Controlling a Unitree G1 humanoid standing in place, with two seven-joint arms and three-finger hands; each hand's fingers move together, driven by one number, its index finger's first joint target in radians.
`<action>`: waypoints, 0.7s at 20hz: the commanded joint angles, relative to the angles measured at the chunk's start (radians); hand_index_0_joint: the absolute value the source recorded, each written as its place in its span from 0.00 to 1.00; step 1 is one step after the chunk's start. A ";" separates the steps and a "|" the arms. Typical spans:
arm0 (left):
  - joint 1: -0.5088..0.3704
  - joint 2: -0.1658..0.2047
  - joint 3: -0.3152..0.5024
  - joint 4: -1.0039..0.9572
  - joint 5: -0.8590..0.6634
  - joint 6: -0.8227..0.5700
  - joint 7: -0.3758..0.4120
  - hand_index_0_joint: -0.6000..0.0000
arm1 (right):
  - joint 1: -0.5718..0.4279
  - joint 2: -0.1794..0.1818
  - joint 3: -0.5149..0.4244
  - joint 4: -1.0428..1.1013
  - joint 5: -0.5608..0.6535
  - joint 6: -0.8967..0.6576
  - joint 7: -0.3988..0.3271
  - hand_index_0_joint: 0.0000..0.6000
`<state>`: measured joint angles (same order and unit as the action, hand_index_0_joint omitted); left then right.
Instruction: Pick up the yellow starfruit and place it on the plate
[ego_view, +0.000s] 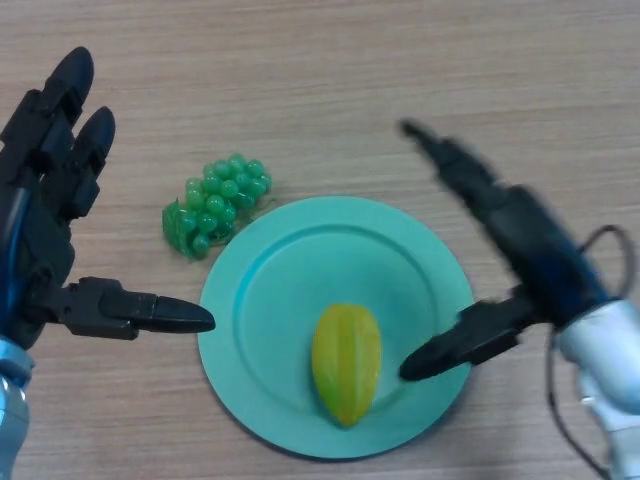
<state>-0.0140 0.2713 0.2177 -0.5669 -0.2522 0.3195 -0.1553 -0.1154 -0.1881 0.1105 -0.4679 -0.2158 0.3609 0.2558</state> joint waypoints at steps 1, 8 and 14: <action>-0.034 0.030 0.041 -0.033 0.012 -0.143 0.007 1.00 | -0.030 -0.009 -0.100 -0.095 0.142 -0.020 -0.054 0.00; -0.037 0.027 0.022 0.006 0.003 -0.104 -0.017 1.00 | -0.005 -0.067 -0.188 -0.120 0.309 -0.007 -0.153 0.00; -0.020 0.017 -0.008 0.020 0.048 -0.157 -0.035 1.00 | -0.003 -0.065 -0.186 -0.110 0.293 0.007 -0.159 0.00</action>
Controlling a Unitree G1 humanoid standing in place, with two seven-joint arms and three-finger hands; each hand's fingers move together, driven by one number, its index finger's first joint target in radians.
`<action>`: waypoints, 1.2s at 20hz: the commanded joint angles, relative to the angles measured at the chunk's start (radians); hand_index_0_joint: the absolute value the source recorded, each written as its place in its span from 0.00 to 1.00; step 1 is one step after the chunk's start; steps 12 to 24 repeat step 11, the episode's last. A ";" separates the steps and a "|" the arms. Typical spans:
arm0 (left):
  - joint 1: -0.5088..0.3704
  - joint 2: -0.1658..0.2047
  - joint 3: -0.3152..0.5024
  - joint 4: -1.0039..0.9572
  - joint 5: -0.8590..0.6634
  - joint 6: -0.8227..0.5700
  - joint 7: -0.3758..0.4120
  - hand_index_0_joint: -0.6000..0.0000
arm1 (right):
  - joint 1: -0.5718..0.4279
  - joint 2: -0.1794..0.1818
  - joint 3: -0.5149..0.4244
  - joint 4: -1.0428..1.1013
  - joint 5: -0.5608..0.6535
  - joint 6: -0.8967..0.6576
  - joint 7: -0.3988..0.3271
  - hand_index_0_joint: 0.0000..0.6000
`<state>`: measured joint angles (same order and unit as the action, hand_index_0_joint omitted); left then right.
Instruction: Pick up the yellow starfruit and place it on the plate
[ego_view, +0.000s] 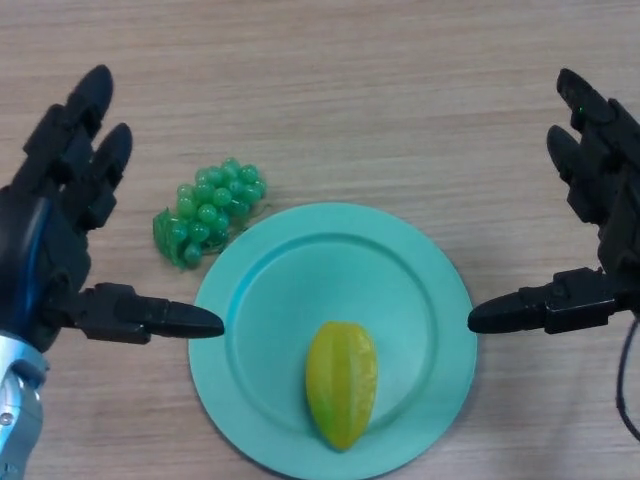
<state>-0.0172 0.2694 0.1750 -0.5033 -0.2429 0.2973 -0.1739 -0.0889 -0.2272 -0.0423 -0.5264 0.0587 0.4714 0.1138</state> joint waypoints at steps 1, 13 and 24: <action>-0.015 0.016 0.031 -0.042 0.049 -0.144 -0.018 1.00 | -0.028 -0.025 -0.032 -0.051 0.016 -0.105 -0.016 0.00; -0.027 0.012 0.014 -0.046 0.071 -0.154 -0.003 1.00 | -0.051 -0.031 -0.024 -0.069 -0.021 -0.076 -0.002 0.00; -0.027 0.012 0.014 -0.046 0.071 -0.154 -0.003 1.00 | -0.051 -0.031 -0.024 -0.069 -0.021 -0.076 -0.002 0.00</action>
